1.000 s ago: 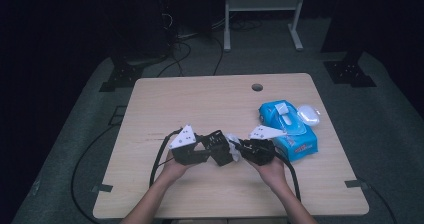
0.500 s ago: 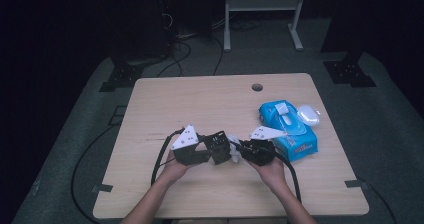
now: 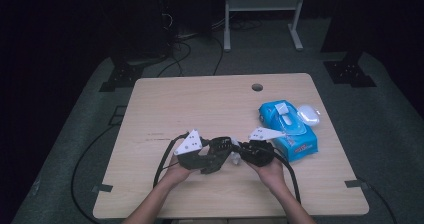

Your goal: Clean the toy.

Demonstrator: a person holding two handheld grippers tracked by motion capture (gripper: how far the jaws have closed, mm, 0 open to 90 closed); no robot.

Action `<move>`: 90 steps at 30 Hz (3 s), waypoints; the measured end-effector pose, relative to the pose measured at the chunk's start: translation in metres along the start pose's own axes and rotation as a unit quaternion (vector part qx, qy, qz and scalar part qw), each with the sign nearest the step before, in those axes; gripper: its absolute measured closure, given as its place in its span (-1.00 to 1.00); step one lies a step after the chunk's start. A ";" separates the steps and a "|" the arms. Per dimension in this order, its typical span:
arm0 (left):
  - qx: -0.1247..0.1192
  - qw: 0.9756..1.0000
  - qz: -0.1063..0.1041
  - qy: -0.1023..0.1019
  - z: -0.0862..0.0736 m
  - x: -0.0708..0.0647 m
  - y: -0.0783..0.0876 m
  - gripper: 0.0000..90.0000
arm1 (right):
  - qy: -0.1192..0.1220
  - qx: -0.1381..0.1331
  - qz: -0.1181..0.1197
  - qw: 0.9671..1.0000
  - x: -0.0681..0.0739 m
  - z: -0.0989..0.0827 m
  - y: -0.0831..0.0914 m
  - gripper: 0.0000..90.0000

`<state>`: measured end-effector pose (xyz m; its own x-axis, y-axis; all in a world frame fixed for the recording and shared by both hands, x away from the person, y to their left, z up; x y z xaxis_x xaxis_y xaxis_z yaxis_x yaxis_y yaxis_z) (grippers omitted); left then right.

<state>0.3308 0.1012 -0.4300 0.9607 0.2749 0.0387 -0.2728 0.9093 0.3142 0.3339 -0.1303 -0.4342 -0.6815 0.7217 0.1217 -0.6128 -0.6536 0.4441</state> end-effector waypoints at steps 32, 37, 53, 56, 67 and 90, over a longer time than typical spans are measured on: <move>-0.026 1.000 0.001 0.001 0.003 -0.002 -0.002 0.30 | 0.031 -0.078 0.056 0.995 0.018 0.037 0.033 0.83; -0.027 1.000 0.002 0.000 0.003 -0.003 -0.002 0.30 | 0.056 -0.071 0.059 0.994 0.028 0.041 0.030 0.83; -0.024 1.000 0.002 -0.001 0.004 -0.003 -0.004 0.30 | 0.049 -0.061 0.036 0.996 0.018 0.039 0.031 0.83; -0.023 1.000 0.002 -0.002 0.004 -0.003 -0.005 0.30 | 0.049 -0.062 0.037 0.996 0.020 0.040 0.032 0.83; -0.024 1.000 0.004 0.001 0.005 -0.002 -0.006 0.30 | 0.055 -0.058 0.028 0.996 0.022 0.042 0.032 0.83; -0.020 1.000 0.009 -0.002 0.006 -0.004 -0.007 0.30 | 0.082 -0.055 0.035 0.995 0.044 0.050 0.022 0.84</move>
<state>0.3292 0.0918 -0.4271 0.9560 0.2895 0.0485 -0.2914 0.9161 0.2754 0.3105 -0.1015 -0.3747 -0.7743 0.6328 -0.0008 -0.5958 -0.7286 0.3379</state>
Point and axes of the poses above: each handheld gripper's, and its own axes: y roughly backward along the jaws, z roughly out of its top, x roughly to its left, the point moved 1 cm from there along -y, roughly forward along the jaws, and after that the axes turned 6 degrees about -z, right-handed, at the moved point
